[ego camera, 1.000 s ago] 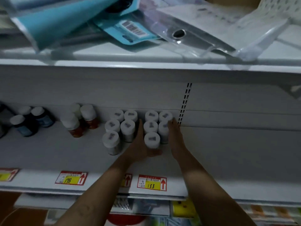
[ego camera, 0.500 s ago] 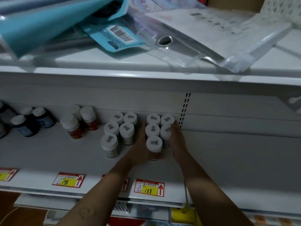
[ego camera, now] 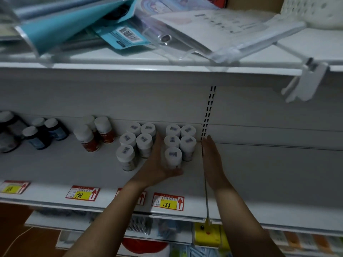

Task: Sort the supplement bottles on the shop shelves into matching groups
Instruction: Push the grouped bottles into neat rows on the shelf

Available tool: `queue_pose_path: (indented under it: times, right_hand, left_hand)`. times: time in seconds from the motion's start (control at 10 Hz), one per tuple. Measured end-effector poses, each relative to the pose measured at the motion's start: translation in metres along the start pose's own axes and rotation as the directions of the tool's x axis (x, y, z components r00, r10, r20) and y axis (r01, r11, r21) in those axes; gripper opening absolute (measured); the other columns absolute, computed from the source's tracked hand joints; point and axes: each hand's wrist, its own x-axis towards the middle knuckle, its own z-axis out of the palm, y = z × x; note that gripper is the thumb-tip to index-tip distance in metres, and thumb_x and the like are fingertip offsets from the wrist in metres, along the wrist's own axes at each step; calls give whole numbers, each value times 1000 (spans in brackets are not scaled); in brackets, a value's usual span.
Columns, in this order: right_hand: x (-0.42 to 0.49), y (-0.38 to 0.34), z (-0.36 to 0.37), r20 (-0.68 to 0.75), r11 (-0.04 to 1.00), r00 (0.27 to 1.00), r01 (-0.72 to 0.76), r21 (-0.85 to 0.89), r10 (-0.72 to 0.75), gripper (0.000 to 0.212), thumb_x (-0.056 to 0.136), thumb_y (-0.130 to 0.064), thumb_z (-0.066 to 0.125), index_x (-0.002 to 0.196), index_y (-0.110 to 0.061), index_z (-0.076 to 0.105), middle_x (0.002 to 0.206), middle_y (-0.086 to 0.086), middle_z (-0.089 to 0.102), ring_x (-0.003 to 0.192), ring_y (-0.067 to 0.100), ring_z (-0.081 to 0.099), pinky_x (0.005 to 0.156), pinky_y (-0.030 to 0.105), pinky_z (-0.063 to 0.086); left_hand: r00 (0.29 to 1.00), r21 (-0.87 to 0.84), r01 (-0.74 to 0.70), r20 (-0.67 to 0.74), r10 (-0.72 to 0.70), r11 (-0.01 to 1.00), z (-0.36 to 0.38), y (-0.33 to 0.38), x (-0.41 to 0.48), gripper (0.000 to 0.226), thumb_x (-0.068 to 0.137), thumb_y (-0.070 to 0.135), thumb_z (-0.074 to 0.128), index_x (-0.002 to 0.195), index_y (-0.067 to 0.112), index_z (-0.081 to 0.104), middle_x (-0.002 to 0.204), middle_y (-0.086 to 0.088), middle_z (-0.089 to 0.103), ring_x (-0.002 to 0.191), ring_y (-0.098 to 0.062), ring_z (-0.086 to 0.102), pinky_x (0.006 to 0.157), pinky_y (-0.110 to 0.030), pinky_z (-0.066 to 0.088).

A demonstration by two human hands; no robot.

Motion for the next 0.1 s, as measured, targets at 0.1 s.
queue_pose_path:
  times: [0.1]
  right_hand:
    - [-16,-7,-10,60,994,994,96,-50,-93,33,102,-25,41,134,-35,41,120,-28,50,109,-7,46,85,-1,31]
  left_hand:
    - [998,13,-18,-56,19,1000,-6,20,-17,123,74,27,82,153,21,-12,145,32,6,135,18,6,111,-6,15]
